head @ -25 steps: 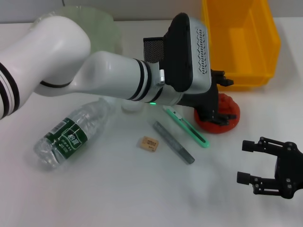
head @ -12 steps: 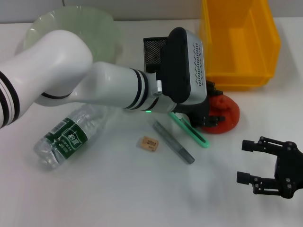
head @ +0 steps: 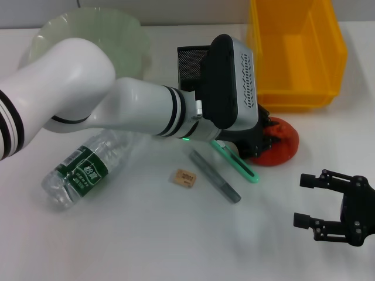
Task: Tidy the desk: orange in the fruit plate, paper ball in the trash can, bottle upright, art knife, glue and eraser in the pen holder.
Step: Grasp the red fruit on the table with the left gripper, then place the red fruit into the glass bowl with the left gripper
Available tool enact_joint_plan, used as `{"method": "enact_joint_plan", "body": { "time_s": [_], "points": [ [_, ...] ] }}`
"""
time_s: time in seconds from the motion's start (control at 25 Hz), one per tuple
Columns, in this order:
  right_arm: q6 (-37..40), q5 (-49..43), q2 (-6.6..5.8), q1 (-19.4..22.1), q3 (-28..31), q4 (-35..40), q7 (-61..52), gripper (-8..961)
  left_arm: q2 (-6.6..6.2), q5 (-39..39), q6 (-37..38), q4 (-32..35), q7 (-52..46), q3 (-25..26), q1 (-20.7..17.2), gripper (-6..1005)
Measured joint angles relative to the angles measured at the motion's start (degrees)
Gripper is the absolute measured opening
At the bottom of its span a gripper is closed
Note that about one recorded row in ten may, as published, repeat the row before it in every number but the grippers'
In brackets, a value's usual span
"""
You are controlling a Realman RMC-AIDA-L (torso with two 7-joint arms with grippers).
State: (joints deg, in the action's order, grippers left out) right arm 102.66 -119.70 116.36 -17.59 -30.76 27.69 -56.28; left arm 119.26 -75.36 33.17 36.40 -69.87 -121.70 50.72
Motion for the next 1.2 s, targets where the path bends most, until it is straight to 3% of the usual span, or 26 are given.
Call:
{"method": "enact_joint_plan", "body": {
  "time_s": [0.36, 0.44, 0.52, 0.84, 0.96, 1.0, 1.04, 1.08, 1.16, 1.2],
  "points": [
    [0.0, 0.0, 0.0, -0.03, 0.0, 0.09, 0.03, 811, -0.01, 0.12, 3.22, 1.13, -0.05, 2.6, -1.26, 179],
    [0.0, 0.0, 0.0, -0.03, 0.0, 0.09, 0.03, 811, -0.01, 0.39, 8.19, 4.25, 0.5, 8.24, -4.3, 165],
    [-0.2, 0.0, 0.0, -0.09, 0.0, -0.01, 0.04, 811, 0.0, 1.07, 10.07, 6.1, 0.63, 9.86, -6.01, 146],
    [-1.18, 0.0, -0.08, -0.16, -0.02, -0.21, 0.11, 811, -0.26, 13.53, 20.17, 5.98, 3.82, 17.74, -10.84, 86],
    [-1.03, 0.01, -0.09, -0.3, 0.01, -0.23, 0.1, 810, -0.26, 13.53, 20.17, 5.98, 3.82, 17.74, -10.84, 67],
    [-0.96, 0.0, -0.09, -0.33, 0.01, -0.22, 0.1, 810, -0.41, 16.9, 28.25, 1.2, 3.46, 23.57, -10.96, 60],
    [-0.89, 0.0, -0.09, -0.37, 0.01, -0.2, 0.1, 810, -0.41, 16.9, 28.25, 1.2, 3.46, 23.57, -10.96, 60],
    [-0.86, 0.0, -0.09, -0.41, 0.0, -0.19, 0.1, 810, -0.53, 17.76, 33.22, -2.4, 2.87, 27.91, -10.82, 60],
    [-0.84, 0.0, -0.09, -0.5, 0.01, -0.14, 0.06, 809, -0.53, 17.76, 33.22, -2.4, 2.87, 27.91, -10.82, 61],
    [-0.82, 0.0, -0.09, -0.52, 0.0, -0.13, 0.02, 809, -0.7, 18.15, 41.94, -10.41, 2.29, 37.22, -10.69, 61]
  ]
}}
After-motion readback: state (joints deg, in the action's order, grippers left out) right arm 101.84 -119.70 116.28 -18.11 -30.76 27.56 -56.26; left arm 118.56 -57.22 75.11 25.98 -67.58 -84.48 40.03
